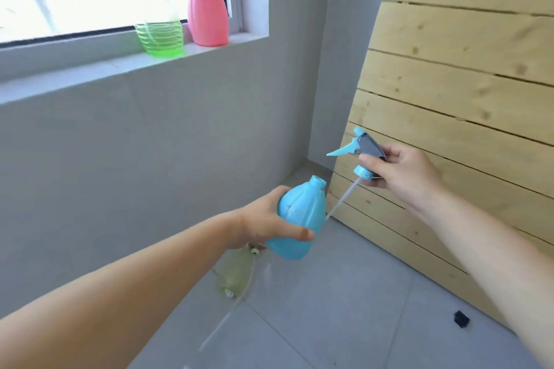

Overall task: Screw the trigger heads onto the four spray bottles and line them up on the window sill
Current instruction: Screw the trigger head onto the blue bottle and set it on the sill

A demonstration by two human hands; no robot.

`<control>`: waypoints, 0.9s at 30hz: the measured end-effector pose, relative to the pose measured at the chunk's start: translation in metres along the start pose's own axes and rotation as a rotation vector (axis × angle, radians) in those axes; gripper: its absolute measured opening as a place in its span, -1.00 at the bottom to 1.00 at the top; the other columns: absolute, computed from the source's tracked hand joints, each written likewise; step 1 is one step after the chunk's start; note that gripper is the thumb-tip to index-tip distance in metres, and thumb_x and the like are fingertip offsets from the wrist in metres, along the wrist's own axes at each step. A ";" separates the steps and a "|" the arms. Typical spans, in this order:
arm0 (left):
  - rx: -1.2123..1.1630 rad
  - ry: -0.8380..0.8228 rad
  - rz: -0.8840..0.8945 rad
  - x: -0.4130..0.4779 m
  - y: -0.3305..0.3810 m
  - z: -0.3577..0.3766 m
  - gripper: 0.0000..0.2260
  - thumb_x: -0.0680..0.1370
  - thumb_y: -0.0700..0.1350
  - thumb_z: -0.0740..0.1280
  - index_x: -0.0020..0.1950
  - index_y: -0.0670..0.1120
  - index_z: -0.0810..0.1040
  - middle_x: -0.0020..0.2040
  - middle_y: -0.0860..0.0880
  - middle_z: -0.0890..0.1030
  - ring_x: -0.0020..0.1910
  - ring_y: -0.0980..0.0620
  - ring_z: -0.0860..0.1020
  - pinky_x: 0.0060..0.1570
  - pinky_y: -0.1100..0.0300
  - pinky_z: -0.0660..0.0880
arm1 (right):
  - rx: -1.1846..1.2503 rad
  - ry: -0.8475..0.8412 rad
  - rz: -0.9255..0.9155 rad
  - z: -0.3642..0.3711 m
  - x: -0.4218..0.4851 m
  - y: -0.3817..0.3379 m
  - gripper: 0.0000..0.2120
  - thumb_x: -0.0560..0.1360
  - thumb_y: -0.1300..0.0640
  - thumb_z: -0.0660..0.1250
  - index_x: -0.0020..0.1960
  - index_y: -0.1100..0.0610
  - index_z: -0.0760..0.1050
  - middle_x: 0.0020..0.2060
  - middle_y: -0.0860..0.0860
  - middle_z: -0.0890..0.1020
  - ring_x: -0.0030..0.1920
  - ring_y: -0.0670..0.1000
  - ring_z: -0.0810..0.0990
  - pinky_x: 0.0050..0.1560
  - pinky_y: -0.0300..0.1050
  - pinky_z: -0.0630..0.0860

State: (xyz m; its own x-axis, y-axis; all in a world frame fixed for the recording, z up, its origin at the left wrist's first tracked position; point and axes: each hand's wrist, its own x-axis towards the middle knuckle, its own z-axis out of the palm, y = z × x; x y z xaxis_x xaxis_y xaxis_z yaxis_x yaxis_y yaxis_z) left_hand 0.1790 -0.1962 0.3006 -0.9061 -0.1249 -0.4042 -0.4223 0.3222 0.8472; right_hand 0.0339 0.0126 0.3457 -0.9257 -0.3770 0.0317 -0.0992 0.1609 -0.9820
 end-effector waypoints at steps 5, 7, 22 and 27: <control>0.103 0.037 0.077 -0.043 0.006 -0.013 -0.29 0.30 -0.02 0.64 0.36 0.15 0.40 0.16 0.00 0.64 0.14 -0.03 0.67 0.12 -0.09 0.66 | 0.253 0.194 -0.185 -0.023 -0.035 -0.049 -0.90 0.53 0.19 0.44 0.03 0.16 0.62 -0.06 0.10 0.71 -0.09 0.01 0.71 -0.01 -0.06 0.69; 0.127 0.051 0.077 -0.051 0.004 -0.014 -0.31 0.31 -0.02 0.64 0.35 0.15 0.40 0.16 0.01 0.64 0.13 -0.01 0.67 0.11 -0.04 0.67 | 0.350 0.221 -0.208 -0.025 -0.044 -0.056 -0.94 0.55 0.19 0.41 0.01 0.14 0.61 0.01 0.17 0.69 -0.02 0.06 0.70 -0.01 -0.06 0.70; 0.099 0.034 0.120 -0.045 0.001 -0.002 -0.31 0.34 -0.03 0.64 0.37 0.17 0.41 0.18 0.02 0.64 0.14 0.01 0.67 0.13 0.00 0.66 | 0.221 0.006 -0.116 0.019 -0.046 -0.034 -0.88 0.51 0.24 0.44 0.05 0.14 0.62 -0.07 0.15 0.74 -0.11 0.00 0.72 -0.03 -0.02 0.70; 0.057 0.029 0.168 -0.039 0.008 0.008 -0.33 0.31 0.03 0.63 0.35 0.17 0.43 0.16 0.05 0.67 0.11 0.06 0.68 0.14 0.02 0.66 | 0.096 -0.103 -0.069 0.038 -0.049 -0.021 -0.81 0.49 0.20 0.47 0.10 0.18 0.62 -0.01 0.22 0.74 -0.07 0.06 0.72 0.13 0.12 0.67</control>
State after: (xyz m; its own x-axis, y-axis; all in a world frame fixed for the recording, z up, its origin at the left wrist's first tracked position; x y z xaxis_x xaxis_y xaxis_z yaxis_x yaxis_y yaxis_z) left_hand 0.2117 -0.1811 0.3203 -0.9646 -0.0915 -0.2475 -0.2633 0.3934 0.8809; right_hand 0.0950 -0.0073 0.3576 -0.8748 -0.4769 0.0856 -0.1214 0.0447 -0.9916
